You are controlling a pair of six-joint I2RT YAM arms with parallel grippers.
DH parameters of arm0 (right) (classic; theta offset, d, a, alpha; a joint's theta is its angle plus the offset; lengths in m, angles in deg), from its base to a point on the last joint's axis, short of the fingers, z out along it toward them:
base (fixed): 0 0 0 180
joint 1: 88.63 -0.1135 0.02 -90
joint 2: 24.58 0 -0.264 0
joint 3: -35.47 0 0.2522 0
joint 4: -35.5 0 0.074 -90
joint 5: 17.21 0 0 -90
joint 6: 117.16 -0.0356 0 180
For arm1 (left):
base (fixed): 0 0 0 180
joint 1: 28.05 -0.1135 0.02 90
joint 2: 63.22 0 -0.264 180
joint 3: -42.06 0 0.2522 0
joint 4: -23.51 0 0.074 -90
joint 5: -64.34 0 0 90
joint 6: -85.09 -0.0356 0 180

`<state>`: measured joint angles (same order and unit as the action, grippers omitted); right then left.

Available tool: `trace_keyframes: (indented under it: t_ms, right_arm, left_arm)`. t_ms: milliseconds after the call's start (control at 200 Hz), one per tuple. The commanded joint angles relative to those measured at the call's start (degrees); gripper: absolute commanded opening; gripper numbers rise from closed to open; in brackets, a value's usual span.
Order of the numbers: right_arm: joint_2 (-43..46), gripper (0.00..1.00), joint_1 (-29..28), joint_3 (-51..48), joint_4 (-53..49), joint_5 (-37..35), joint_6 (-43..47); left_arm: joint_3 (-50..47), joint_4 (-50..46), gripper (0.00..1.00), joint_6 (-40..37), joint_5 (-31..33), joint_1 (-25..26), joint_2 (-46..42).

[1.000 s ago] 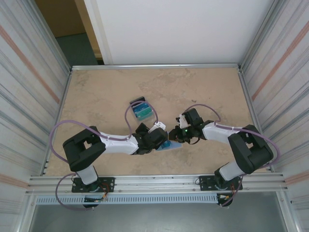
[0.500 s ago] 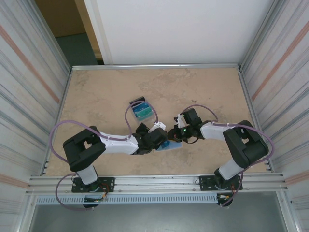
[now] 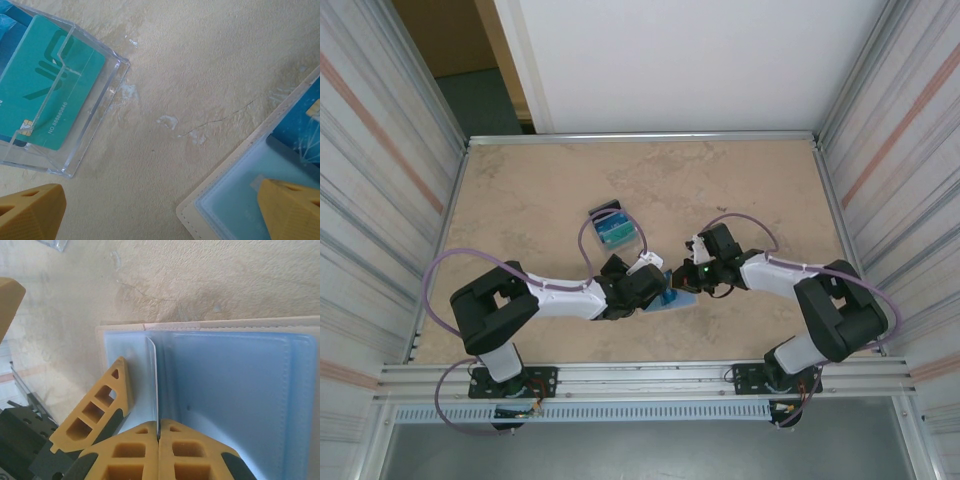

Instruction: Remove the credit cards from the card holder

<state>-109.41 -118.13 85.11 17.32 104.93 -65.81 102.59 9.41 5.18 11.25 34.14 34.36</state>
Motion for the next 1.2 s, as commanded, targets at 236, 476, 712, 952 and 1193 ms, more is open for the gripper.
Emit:
trace_keyframes:
  t_ms: [236,476,712,952,1193]
  right_arm:
    - [11.67,0.01,0.31,0.67,-9.59,-7.63,5.43]
    - [21.52,0.01,-0.92,0.52,-9.60,-9.13,9.27]
    - [30.34,0.00,-4.05,2.30,-9.62,-12.92,15.61]
    - [32.98,0.00,-6.85,5.08,-9.75,-11.90,22.48]
    - [31.27,0.01,-10.50,9.63,-13.36,-7.38,31.18]
  left_arm:
    - [-0.76,-5.09,0.99,0.22,1.55,-0.42,-7.84]
    - [-0.18,-7.84,0.99,0.13,3.07,-0.65,-16.44]
    - [-2.00,-7.61,0.99,-2.25,-4.65,-3.48,-27.20]
    - [-6.61,-4.61,0.99,-4.95,-21.34,-9.92,-41.42]
    - [-11.06,-1.77,0.99,-7.51,-41.62,-17.97,-50.53]
